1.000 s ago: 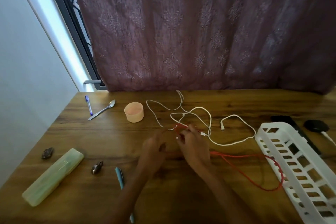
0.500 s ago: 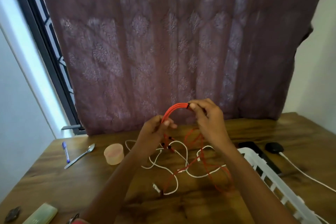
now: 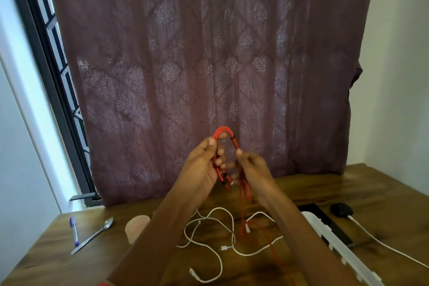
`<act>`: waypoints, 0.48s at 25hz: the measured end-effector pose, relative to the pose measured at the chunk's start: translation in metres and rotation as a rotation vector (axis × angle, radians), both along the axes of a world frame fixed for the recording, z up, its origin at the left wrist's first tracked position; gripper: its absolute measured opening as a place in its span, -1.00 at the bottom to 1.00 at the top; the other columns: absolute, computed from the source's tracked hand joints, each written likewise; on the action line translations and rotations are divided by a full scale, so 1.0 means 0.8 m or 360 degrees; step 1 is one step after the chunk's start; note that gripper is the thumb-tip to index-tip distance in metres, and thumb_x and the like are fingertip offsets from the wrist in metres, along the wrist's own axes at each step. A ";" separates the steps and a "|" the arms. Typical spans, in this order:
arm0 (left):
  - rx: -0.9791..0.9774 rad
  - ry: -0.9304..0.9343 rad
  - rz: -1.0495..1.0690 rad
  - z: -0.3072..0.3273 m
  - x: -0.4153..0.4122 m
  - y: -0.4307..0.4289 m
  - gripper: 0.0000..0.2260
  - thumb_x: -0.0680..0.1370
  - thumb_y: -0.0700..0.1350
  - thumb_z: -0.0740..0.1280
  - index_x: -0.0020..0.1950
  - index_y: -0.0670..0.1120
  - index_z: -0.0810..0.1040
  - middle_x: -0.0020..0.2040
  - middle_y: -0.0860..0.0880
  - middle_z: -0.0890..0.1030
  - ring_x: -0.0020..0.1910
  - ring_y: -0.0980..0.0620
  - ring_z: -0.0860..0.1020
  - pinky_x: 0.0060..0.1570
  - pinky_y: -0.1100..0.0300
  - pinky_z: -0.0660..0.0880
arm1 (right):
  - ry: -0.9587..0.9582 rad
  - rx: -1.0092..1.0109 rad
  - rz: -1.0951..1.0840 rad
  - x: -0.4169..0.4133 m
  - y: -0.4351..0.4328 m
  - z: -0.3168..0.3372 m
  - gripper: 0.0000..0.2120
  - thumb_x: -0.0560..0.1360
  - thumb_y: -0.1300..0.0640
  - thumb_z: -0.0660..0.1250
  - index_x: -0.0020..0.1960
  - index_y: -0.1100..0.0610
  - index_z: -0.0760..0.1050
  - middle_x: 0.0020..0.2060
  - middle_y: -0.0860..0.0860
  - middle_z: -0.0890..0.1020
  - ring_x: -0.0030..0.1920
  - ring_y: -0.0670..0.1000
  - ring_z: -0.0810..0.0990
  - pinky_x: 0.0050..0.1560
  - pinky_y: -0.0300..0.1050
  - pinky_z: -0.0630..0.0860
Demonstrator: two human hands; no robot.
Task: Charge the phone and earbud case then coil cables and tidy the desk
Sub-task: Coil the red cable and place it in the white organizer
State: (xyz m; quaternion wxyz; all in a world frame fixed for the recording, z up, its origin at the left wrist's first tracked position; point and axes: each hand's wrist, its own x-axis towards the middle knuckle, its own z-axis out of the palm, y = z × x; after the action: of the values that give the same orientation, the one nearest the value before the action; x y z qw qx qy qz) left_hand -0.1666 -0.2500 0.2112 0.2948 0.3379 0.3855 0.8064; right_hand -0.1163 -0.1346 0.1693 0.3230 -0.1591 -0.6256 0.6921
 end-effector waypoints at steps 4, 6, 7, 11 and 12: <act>0.0073 0.0038 0.0105 0.013 -0.004 -0.001 -0.76 0.62 -0.09 0.07 0.10 -0.06 0.52 -0.44 0.10 0.48 -0.49 0.22 0.38 -0.42 0.39 0.42 | -0.0264 0.0293 0.0225 0.006 -0.018 -0.009 -0.94 0.54 0.21 0.26 -0.12 0.15 0.42 -0.42 -0.05 0.59 -0.44 -0.14 0.56 -0.33 -0.29 0.51; 0.0119 0.0070 0.0150 0.025 -0.008 -0.004 -0.76 0.62 -0.08 0.08 0.11 -0.03 0.52 -0.44 0.11 0.47 -0.49 0.22 0.39 -0.41 0.40 0.42 | -0.0325 0.0409 0.0351 0.010 -0.021 -0.013 -0.81 0.47 0.33 0.34 0.05 0.19 0.44 -0.26 -0.01 0.61 -0.25 -0.09 0.60 -0.06 -0.18 0.54; 0.0142 0.0086 0.0169 0.032 -0.011 -0.007 -0.77 0.62 -0.08 0.08 0.11 -0.02 0.52 -0.44 0.11 0.47 -0.49 0.22 0.38 -0.40 0.40 0.41 | -0.0278 0.0378 0.0408 0.014 -0.021 -0.016 -0.74 0.47 0.37 0.31 0.12 0.19 0.41 -0.20 0.01 0.62 -0.21 -0.07 0.61 -0.01 -0.13 0.53; 0.0136 0.0183 0.0221 0.039 -0.018 -0.018 -0.77 0.62 -0.08 0.09 0.09 0.02 0.53 -0.44 0.13 0.46 -0.50 0.22 0.36 -0.39 0.40 0.40 | 0.0068 -0.0077 0.0396 0.022 -0.020 -0.022 -0.95 0.56 0.33 0.16 -0.03 0.22 0.36 -0.19 0.13 0.66 -0.33 -0.03 0.64 -0.21 -0.13 0.62; 0.0110 0.0219 0.0235 0.035 -0.017 -0.020 -0.77 0.62 -0.08 0.10 0.09 0.04 0.54 -0.44 0.13 0.46 -0.49 0.22 0.36 -0.38 0.40 0.40 | 0.0082 -0.0101 0.0345 0.023 -0.021 -0.023 -0.94 0.55 0.33 0.18 -0.08 0.22 0.39 -0.22 0.12 0.65 -0.39 -0.07 0.60 -0.28 -0.17 0.61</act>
State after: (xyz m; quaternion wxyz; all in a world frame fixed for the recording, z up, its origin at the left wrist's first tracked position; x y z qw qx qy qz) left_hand -0.1803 -0.2656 0.2394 0.1955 0.3730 0.4007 0.8137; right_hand -0.0980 -0.1516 0.1510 0.2571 -0.0828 -0.6085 0.7462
